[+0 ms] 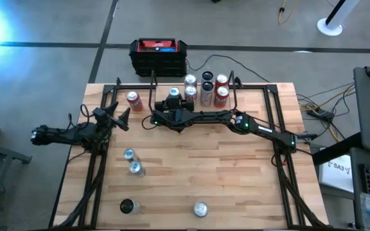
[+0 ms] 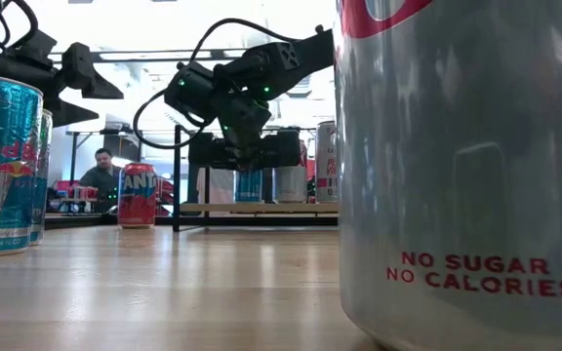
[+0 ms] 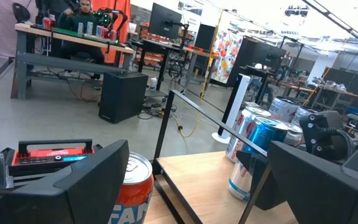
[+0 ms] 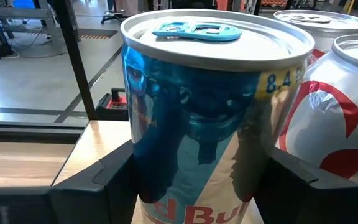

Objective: Place canned beverage on shelf
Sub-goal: Put the bottom blue soda can on the shelf

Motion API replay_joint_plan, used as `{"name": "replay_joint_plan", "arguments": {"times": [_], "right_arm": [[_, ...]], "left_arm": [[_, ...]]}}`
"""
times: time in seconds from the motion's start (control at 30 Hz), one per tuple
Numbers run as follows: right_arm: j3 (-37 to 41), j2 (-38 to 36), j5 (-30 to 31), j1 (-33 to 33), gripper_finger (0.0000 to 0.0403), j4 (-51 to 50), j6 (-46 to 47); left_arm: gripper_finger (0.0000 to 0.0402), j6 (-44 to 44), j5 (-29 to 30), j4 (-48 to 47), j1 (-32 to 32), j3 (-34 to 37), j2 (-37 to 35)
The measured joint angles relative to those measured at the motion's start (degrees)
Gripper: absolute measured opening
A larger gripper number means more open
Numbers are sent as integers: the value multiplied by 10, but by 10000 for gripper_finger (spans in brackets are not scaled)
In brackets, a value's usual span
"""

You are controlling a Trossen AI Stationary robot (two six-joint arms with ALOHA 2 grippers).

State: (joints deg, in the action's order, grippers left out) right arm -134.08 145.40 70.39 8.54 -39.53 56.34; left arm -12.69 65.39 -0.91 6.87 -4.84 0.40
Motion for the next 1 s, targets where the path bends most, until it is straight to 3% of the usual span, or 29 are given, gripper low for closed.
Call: {"name": "replay_joint_plan", "arguments": {"times": [0.6,1.0], "right_arm": [[-1,0,3,-7,242,10,-46],[-1,-1,17,-26,363,9,-70]], "left_arm": [[368,0,0,0,0,0,0],[368,0,0,0,0,0,0]]}}
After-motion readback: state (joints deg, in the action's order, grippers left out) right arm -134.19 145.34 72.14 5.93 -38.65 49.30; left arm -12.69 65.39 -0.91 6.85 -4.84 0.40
